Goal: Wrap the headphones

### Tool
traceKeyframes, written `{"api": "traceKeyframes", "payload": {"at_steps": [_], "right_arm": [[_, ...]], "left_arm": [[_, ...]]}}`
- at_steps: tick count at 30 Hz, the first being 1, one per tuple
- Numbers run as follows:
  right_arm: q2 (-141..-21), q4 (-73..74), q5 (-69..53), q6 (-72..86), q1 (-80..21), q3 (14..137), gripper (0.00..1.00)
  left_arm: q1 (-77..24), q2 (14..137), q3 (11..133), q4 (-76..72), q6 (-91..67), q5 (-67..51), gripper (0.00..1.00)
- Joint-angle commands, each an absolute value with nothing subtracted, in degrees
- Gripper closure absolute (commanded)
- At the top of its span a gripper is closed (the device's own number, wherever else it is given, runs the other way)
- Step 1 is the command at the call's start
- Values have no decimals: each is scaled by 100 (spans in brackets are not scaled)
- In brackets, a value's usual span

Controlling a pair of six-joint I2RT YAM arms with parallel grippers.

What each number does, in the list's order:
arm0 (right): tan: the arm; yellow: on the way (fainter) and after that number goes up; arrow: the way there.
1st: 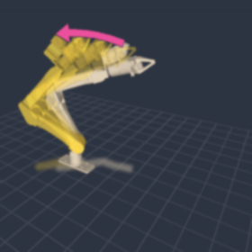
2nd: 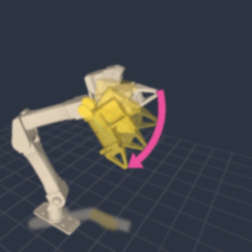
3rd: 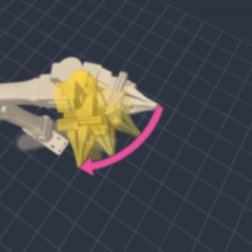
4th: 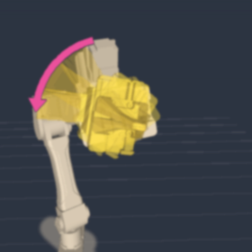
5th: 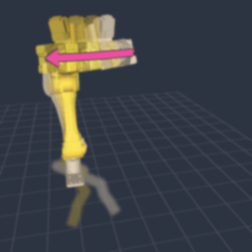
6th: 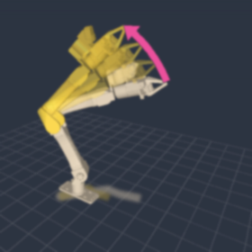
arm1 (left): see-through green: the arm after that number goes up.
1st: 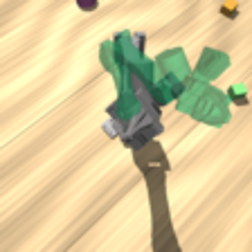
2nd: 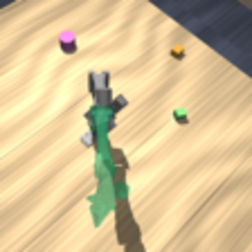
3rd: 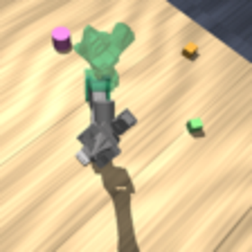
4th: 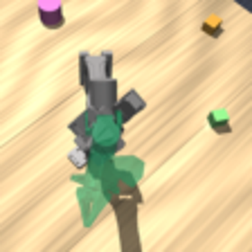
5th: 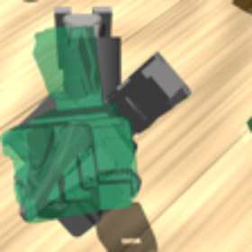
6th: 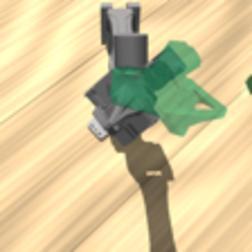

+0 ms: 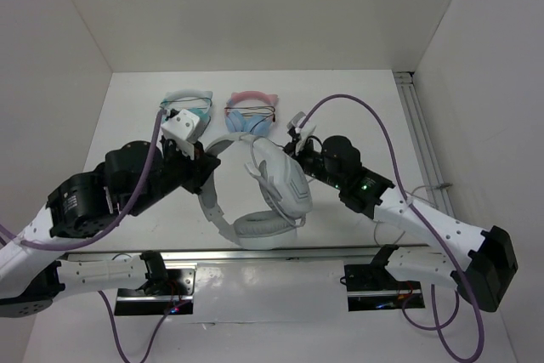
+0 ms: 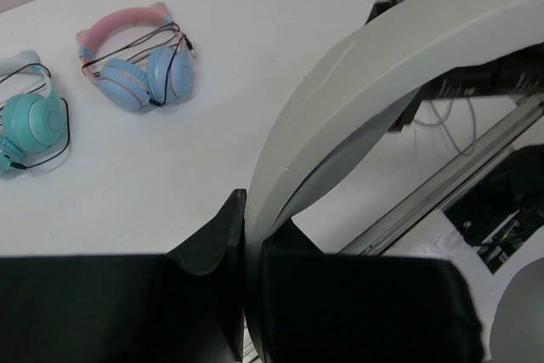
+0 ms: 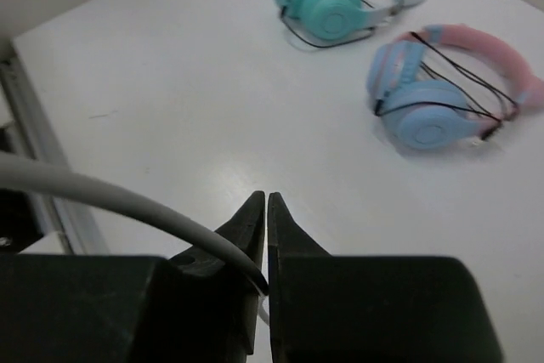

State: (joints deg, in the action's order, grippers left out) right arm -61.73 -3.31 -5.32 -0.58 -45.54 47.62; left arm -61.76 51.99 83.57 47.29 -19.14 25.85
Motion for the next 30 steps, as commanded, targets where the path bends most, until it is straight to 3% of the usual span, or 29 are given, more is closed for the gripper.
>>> {"api": "traceKeyframes", "payload": {"at_steps": [1, 12, 14, 19, 24, 30], "right_arm": [[-6038, -1940, -1766, 632, -4535, 4291, 88], [-6775, -4209, -1784, 1520, -4737, 2901, 86], [-7030, -4499, -1846, 1521, -4903, 2787, 90], [-7452, -4895, -1846, 1634, -5290, 2602, 90], [-7453, -5580, -1556, 1828, -5589, 2006, 96], [-7269, -5845, -951, 1881, -6178, 1477, 99]], "left_arm": [[-6196, 5229, 8780, 3552, -2601, 2970, 100], [-6196, 5871, 9878, 3858, -4156, 5157, 100], [-6196, 6020, 10238, 4050, -4297, 5360, 100], [-6196, 6949, 11571, 4718, -4289, 6064, 100], [-5276, 7654, 12523, 4843, -3718, 5521, 100], [-3474, 8498, 13359, 5300, -3560, 4133, 100]]}}
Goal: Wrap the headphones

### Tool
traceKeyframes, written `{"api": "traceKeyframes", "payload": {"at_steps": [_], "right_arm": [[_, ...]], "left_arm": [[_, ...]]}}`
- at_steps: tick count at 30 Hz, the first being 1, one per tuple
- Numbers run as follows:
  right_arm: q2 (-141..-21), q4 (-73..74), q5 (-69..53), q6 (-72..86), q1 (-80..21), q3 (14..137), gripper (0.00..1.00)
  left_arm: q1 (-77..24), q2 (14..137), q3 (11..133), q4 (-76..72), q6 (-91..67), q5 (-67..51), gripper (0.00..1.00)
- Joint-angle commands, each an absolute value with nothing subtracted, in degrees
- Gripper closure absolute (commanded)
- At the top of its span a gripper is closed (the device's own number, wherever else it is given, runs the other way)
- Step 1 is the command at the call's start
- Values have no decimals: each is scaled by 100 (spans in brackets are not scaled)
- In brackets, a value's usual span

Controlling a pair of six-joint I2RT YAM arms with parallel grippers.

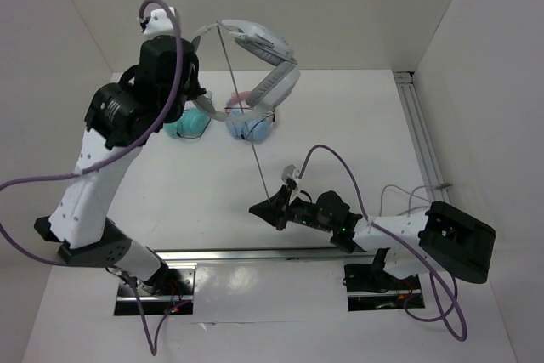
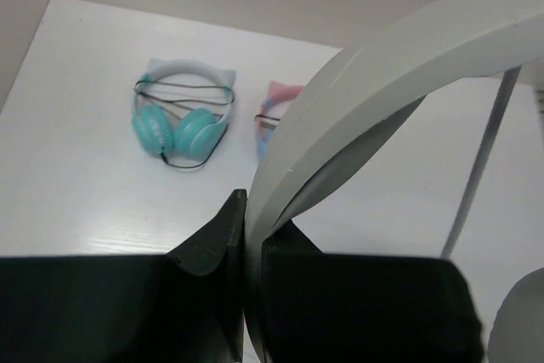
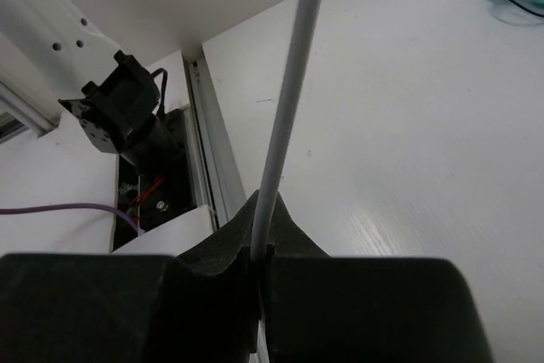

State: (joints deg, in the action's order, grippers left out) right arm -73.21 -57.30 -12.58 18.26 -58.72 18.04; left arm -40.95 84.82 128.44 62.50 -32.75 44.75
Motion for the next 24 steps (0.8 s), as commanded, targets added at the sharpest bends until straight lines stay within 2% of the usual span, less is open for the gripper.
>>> {"api": "traceKeyframes", "payload": {"at_steps": [1, 4, 7, 11, 15, 18, 24], "right_arm": [[-7199, -5845, -880, 1881, -6257, 1372, 99], [-7146, -5845, -756, 1881, -6521, 1249, 98], [-7146, -5749, -677, 1942, -6723, 1248, 98], [-7347, -5748, -510, 1890, -6908, 1458, 99], [-7820, -5809, -396, 1890, -7022, 1748, 100], [-8146, -6002, -579, 1890, -7075, 1968, 94], [-8709, -6766, -1054, 2021, -7348, 2109, 87]], "left_arm": [[-2993, 8656, 13359, 5300, -3560, 3939, 100], [-2105, 8946, 13359, 5300, -3823, 2817, 100], [-1663, 9140, 13255, 5239, -3963, 2332, 100], [-1600, 8957, 12588, 4905, -4209, 2040, 100], [-1705, 8413, 11736, 4554, -4447, 1986, 100], [-1889, 8201, 11418, 4404, -4518, 2362, 100], [-1837, 8078, 11417, 4342, -4456, 2593, 100]]}}
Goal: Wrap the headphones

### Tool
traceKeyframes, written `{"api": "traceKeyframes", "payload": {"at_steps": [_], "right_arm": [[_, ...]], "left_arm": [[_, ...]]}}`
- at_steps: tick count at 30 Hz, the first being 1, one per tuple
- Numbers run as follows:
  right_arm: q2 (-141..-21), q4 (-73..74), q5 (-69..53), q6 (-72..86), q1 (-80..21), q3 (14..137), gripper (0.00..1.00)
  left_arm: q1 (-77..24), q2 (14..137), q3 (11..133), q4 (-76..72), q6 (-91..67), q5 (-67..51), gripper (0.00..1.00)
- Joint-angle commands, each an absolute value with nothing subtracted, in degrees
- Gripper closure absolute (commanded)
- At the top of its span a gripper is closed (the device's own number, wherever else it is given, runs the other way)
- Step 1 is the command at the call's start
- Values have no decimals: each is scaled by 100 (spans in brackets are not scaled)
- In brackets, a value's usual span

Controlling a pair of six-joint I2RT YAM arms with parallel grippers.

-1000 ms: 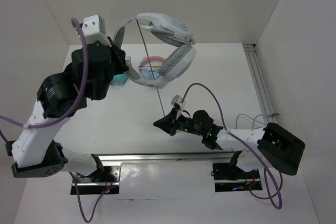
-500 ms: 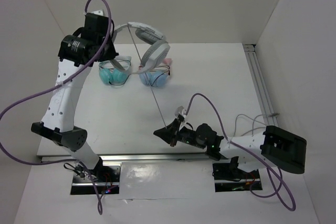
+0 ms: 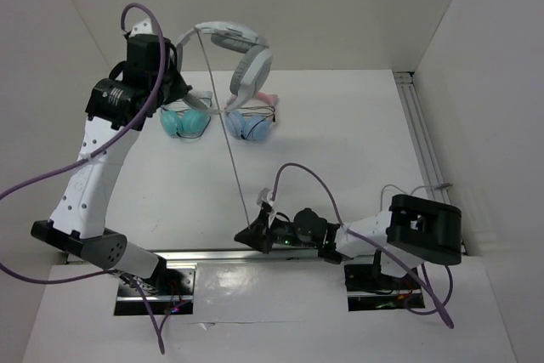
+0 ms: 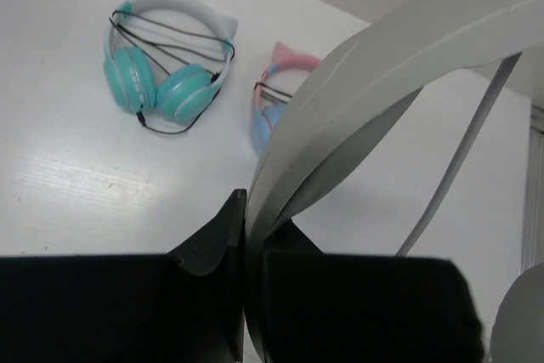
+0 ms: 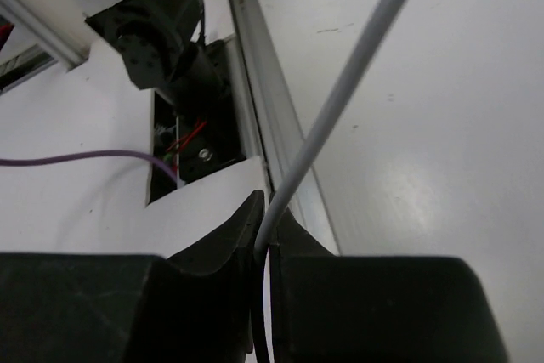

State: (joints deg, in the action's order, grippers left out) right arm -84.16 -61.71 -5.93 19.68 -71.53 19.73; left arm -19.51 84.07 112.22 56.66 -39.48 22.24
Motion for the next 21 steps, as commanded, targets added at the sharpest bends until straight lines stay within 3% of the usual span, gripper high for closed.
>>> {"api": "traceKeyframes", "payload": {"at_steps": [1, 5, 7, 13, 17, 21], "right_arm": [[-8997, -6985, -1055, 2100, -7417, 2109, 87], [-9718, -7451, -1222, 2232, -7689, 2162, 87], [-9939, -7619, -1073, 2303, -7777, 2162, 93], [-9757, -7392, -704, 2251, -7901, 1995, 100], [-9030, -6289, -143, 1987, -8304, 1942, 100], [-8098, -4682, 1673, 1600, -9093, 2135, 100]], "left_arm": [[-1837, 8077, 11469, 4342, -4456, 2593, 100], [-1837, 8077, 11715, 4342, -4325, 2646, 100], [-1784, 8226, 11838, 4394, -4263, 2715, 100], [-1372, 8341, 11979, 4509, -4052, 2541, 100], [-1064, 8411, 11848, 4509, -3903, 2487, 100], [-879, 8420, 11559, 4509, -3841, 2408, 100]]}}
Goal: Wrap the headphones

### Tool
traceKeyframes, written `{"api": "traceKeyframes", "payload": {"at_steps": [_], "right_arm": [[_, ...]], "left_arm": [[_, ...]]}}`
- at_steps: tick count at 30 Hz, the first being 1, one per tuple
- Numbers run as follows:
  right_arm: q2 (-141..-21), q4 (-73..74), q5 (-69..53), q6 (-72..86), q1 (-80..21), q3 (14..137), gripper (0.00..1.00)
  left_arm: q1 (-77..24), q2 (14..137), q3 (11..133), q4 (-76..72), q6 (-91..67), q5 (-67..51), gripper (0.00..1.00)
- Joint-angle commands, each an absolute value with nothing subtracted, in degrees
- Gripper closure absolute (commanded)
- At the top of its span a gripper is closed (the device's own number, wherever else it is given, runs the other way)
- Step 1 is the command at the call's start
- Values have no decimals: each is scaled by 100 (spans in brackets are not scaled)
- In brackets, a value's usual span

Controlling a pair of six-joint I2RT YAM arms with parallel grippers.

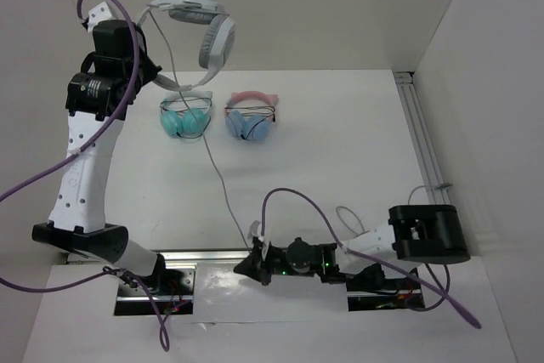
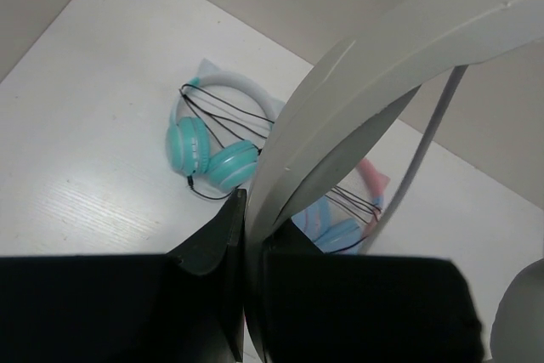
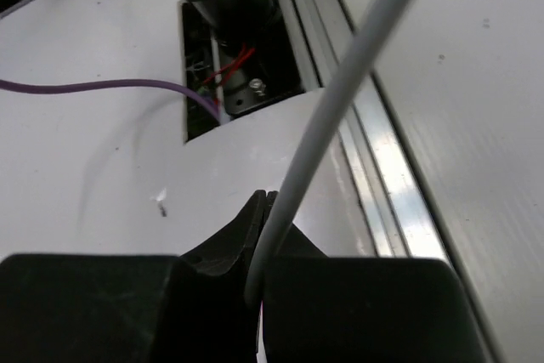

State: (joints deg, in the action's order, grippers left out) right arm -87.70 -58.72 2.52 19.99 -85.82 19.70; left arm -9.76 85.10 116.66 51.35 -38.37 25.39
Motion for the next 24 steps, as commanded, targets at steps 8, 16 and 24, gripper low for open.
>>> {"api": "traceKeyframes", "payload": {"at_steps": [8, 16, 24], "right_arm": [[-7269, -2050, 4024, 1589, -10502, 3023, 100], [-6988, -1178, 5106, 1995, -10828, 3007, 100], [-6425, -572, 5809, 2092, -10881, 3207, 100]], "left_arm": [[-195, 8595, 11469, 4631, -4007, 1287, 100], [377, 8824, 11628, 4808, -4122, 238, 100], [431, 8771, 11303, 4702, -4069, 97, 100]]}}
